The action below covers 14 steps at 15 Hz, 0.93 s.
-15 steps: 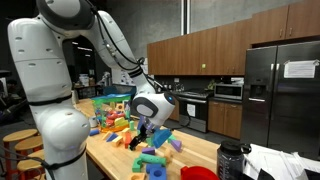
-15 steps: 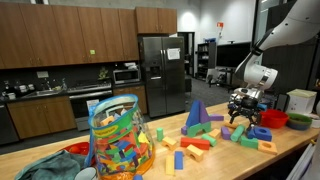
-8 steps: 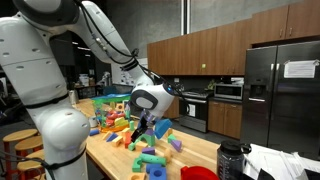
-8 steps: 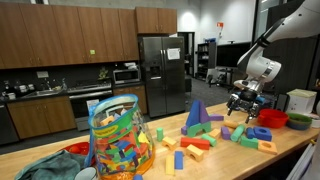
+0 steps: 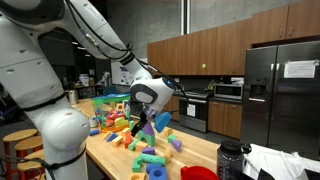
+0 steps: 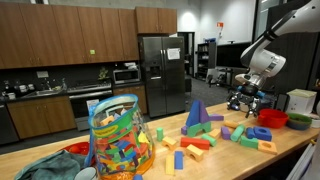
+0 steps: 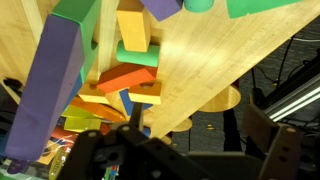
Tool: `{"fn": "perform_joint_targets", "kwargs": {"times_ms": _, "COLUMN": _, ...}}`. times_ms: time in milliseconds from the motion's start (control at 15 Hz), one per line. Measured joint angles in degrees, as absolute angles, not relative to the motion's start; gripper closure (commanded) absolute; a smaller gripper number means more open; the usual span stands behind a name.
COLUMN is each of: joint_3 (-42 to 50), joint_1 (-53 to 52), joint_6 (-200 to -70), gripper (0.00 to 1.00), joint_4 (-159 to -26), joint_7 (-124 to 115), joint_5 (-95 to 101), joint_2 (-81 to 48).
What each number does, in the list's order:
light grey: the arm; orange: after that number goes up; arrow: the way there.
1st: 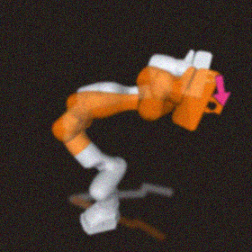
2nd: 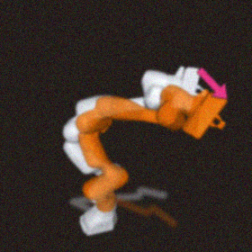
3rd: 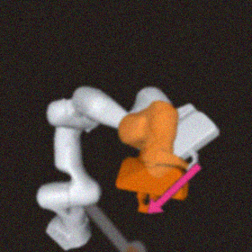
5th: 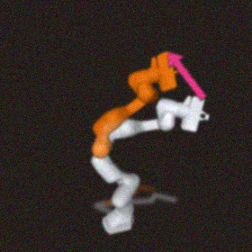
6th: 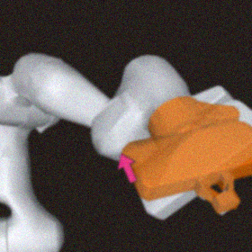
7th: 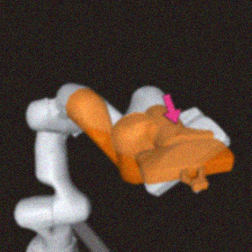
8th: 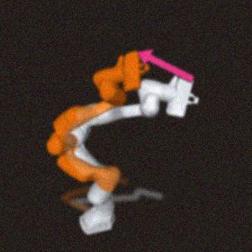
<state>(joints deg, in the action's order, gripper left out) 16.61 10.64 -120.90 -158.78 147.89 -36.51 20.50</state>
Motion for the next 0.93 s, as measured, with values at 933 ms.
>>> {"fn": "perform_joint_targets", "kwargs": {"times_ms": 933, "joint_3": 16.8, "joint_1": 9.6, "joint_6": -123.3, "gripper": 0.00, "joint_4": -158.9, "joint_7": 147.8, "joint_5": -36.1, "joint_2": 22.6}}
